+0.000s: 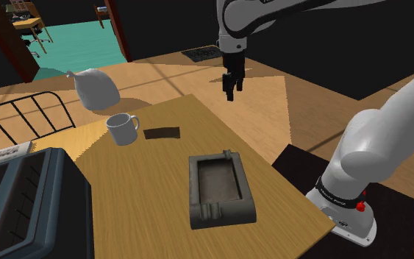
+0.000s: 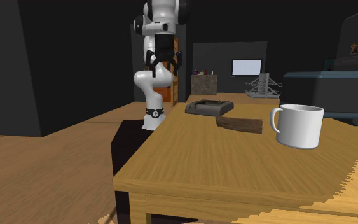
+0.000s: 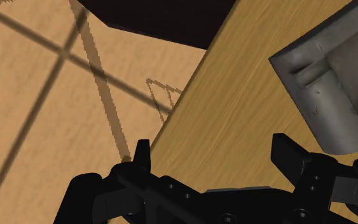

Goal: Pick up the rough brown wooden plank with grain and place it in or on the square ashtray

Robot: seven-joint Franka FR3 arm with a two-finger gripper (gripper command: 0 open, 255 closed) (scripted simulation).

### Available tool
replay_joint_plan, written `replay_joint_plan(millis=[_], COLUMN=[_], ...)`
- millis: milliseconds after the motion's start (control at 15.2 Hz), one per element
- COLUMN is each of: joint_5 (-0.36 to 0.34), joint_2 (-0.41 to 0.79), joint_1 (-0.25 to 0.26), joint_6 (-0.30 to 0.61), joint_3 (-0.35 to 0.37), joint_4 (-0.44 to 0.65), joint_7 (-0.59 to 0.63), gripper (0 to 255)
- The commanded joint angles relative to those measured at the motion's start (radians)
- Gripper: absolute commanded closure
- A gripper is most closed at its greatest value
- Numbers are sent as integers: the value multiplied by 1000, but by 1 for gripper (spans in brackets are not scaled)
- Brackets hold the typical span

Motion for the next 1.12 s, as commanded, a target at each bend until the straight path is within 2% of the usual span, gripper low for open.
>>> replay_joint_plan(millis=[0, 528, 1056], joint_5=[14, 63, 92], joint_2=[75, 354, 630], joint_1=[16, 63, 102], joint_6=[30, 114, 132], joint_3=[5, 32, 80], joint_4=[46, 238, 495], joint_7=[-29, -149, -249], gripper=[0, 0, 0])
